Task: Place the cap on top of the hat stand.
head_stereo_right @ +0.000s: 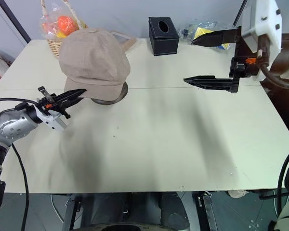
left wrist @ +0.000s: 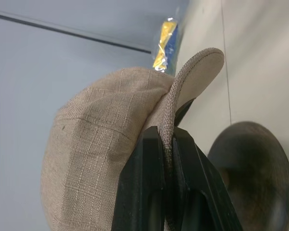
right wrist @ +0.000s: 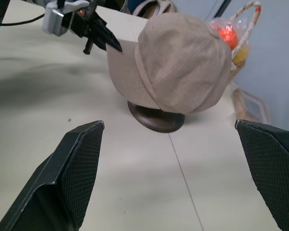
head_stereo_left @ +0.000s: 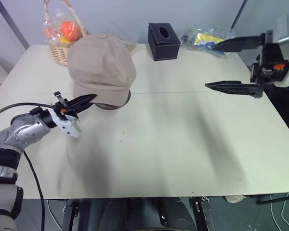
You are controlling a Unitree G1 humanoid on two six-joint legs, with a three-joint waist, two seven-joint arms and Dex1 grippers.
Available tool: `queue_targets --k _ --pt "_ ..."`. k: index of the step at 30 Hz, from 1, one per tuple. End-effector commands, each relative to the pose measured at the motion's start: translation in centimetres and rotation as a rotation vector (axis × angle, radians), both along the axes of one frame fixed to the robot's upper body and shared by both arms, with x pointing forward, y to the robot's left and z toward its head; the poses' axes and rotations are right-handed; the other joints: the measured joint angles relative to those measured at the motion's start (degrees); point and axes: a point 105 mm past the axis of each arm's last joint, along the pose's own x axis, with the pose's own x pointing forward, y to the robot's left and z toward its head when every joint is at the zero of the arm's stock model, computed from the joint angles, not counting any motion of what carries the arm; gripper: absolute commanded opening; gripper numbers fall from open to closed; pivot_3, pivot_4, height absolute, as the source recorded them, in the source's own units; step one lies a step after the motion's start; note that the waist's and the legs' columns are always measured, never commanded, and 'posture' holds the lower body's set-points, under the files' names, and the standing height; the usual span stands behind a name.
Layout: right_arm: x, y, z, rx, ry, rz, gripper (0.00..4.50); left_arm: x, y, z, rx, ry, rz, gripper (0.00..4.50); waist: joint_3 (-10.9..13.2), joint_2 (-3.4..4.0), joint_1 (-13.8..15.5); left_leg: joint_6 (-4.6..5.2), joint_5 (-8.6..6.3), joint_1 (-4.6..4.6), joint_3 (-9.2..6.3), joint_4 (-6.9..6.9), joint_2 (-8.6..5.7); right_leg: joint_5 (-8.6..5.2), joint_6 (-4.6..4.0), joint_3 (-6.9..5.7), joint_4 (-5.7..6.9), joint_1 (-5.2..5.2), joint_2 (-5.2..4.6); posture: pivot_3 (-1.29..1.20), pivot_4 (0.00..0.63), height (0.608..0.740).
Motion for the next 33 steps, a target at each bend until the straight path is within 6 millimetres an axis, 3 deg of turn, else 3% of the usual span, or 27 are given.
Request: queue_targets --k 1,2,6,12,15,20,24,27,30,31,33 --pt "-0.3 0.1 1.5 0.002 -0.064 0.004 4.50 0.2 0.6 0.8 -0.016 -0.027 0.028 0.01 0.0 0.00 -0.1 0.00 0.00 0.00 0.00 0.00 0.00 0.00 0.00 0.00 0.00 0.00 0.00 0.00 0.150 0.740" --pt "-0.3 0.1 1.5 0.002 -0.064 0.006 4.50 0.2 0.6 0.8 -0.017 -0.028 0.025 0.01 0.0 0.00 -0.1 0.00 0.00 0.00 0.00 -0.01 0.00 0.00 0.00 0.00 0.01 -0.02 0.01 0.00 0.150 0.740" --pt "-0.2 0.2 1.5 0.000 -0.064 0.009 4.50 -0.1 0.4 0.7 -0.026 -0.011 0.004 1.42 0.0 0.00 0.0 0.00 0.00 -0.01 -0.01 0.00 0.01 0.00 0.00 0.00 0.01 -0.01 0.02 0.00 0.150 0.740" --pt "0.1 0.3 1.3 0.004 -0.065 0.013 4.50 -0.9 0.8 0.0 -0.011 0.012 0.009 4.46 0.0 0.00 0.0 0.00 0.00 -0.02 -0.01 0.00 0.01 0.00 0.00 0.00 0.02 -0.03 0.01 0.00 0.150 0.740" --pt "0.3 0.3 1.1 0.006 -0.065 0.014 4.50 -1.5 1.6 -0.7 -0.002 0.047 0.047 4.46 0.0 0.00 -0.1 0.00 0.00 -0.01 -0.02 0.00 0.02 0.00 0.00 0.01 0.03 -0.05 0.01 0.00 0.150 0.740" --pt "0.6 -0.1 0.8 0.009 -0.061 0.011 4.50 -2.4 5.4 -3.7 0.071 0.278 0.236 4.46 0.0 0.04 -0.2 0.00 0.00 -0.01 -0.07 -0.03 0.08 0.00 0.00 0.04 0.04 -0.08 0.01 0.00 0.150 0.740" --pt "1.0 -0.6 0.5 0.015 -0.039 0.007 4.50 -3.2 11.4 -4.7 -0.076 0.749 0.516 4.46 0.0 0.05 -0.2 0.00 0.00 -0.01 -0.04 -0.03 0.08 -0.01 -0.02 0.05 0.08 -0.08 0.04 0.00 0.150 0.740" --pt "1.4 -0.8 0.3 0.017 -0.024 0.008 4.50 -4.1 13.0 -1.6 -0.364 1.030 0.533 4.46 0.0 0.05 -0.1 0.00 0.00 -0.03 -0.01 -0.02 0.11 -0.01 -0.03 0.00 0.07 -0.08 0.07 0.00 0.150 0.740" --pt "1.6 -0.9 0.3 0.029 0.002 0.021 4.50 -5.0 13.7 3.5 -0.552 1.129 0.445 4.46 0.1 0.05 0.0 0.00 0.00 -0.04 -0.14 0.05 0.10 -0.03 -0.03 -0.25 0.03 0.02 0.05 0.00 0.150 0.740" --pt "1.6 -0.9 0.4 0.041 0.031 0.033 4.50 -5.5 13.8 6.5 -0.607 1.132 0.391 4.46 0.1 0.05 -0.1 0.00 0.00 -0.04 -0.16 0.06 0.10 -0.03 -0.03 -0.28 0.02 0.03 0.07 0.00 0.150 0.740" --pt "1.5 -0.9 0.6 0.062 0.070 0.055 4.50 -6.7 13.6 10.3 -0.667 1.139 0.299 4.46 0.1 0.03 -0.4 0.00 0.00 -0.06 -0.15 0.04 0.08 -0.03 -0.03 -0.29 0.00 0.02 0.10 0.00 0.150 0.740"
